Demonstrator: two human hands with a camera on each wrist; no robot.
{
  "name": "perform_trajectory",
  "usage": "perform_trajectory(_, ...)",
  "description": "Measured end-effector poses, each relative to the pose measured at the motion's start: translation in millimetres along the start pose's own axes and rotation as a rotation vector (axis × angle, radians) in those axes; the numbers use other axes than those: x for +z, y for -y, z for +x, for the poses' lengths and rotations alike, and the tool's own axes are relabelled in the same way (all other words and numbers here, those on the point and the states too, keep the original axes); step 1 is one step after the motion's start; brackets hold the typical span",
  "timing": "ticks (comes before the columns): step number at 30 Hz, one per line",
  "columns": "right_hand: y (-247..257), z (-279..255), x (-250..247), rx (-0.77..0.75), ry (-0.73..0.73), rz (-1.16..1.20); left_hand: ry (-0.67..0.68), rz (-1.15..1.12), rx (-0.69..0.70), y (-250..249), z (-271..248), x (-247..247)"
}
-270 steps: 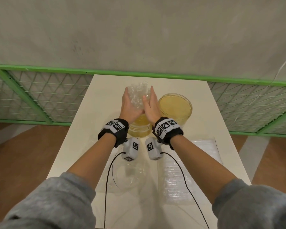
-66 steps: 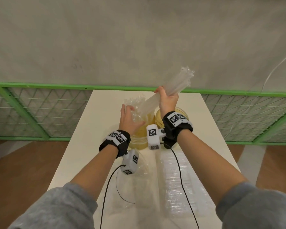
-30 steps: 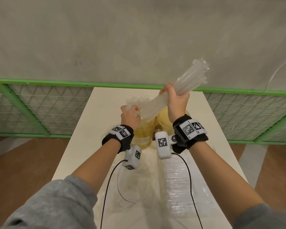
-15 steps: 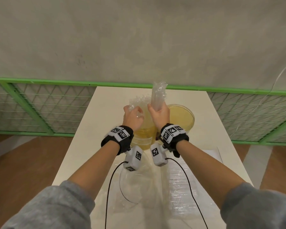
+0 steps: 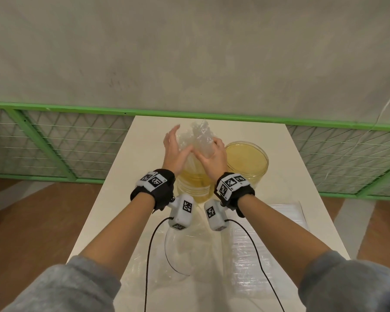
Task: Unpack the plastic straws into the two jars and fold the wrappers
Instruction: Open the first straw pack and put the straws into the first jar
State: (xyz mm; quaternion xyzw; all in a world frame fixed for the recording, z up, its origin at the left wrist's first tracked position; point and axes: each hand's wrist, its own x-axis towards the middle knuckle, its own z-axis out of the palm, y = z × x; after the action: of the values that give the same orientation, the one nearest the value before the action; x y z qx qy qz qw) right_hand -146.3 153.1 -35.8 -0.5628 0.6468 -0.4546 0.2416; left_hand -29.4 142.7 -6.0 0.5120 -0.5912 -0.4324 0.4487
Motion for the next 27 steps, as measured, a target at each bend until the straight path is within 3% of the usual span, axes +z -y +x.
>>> perform_trajectory(3, 0, 3, 0, 0.046, 0.001, 0.04, 0.07, 0.094, 0.261, -16, -3, 10)
perform_trajectory(6, 0, 3, 2, 0.072, 0.028, 0.001, 0.109, 0.135, 0.377, -27, -3, 26)
perform_trajectory(10, -3, 5, -12, 0.03, 0.078, 0.209, 0.025, 0.349, 0.332, -8, 15, 32)
perform_trajectory(13, -7, 4, -24, -0.131, 0.075, 0.163, 0.118, 0.636, 0.203, 3, 19, 32)
perform_trajectory(16, -15, 1, -30, -0.221, 0.024, 0.105, 0.222, 0.878, 0.204, 6, 18, 35)
perform_trajectory(18, -16, 3, -31, -0.104, -0.038, 0.145, 0.189, 0.777, 0.25, 6, 16, 31)
perform_trajectory(21, -16, 13, -28, 0.101, 0.005, 0.221, -0.118, 0.505, 0.276, 11, 16, 20)
perform_trajectory(23, -14, 18, -23, 0.184, 0.09, 0.236, -0.231, 0.303, 0.043, 13, 13, 14)
perform_trajectory(25, -12, 22, -17, 0.262, 0.155, 0.271, -0.169, 0.066, -0.213, 13, 11, 18)
perform_trajectory(27, -11, 23, -10, 0.279, 0.196, 0.288, -0.067, 0.015, -0.293, 11, 8, 25)
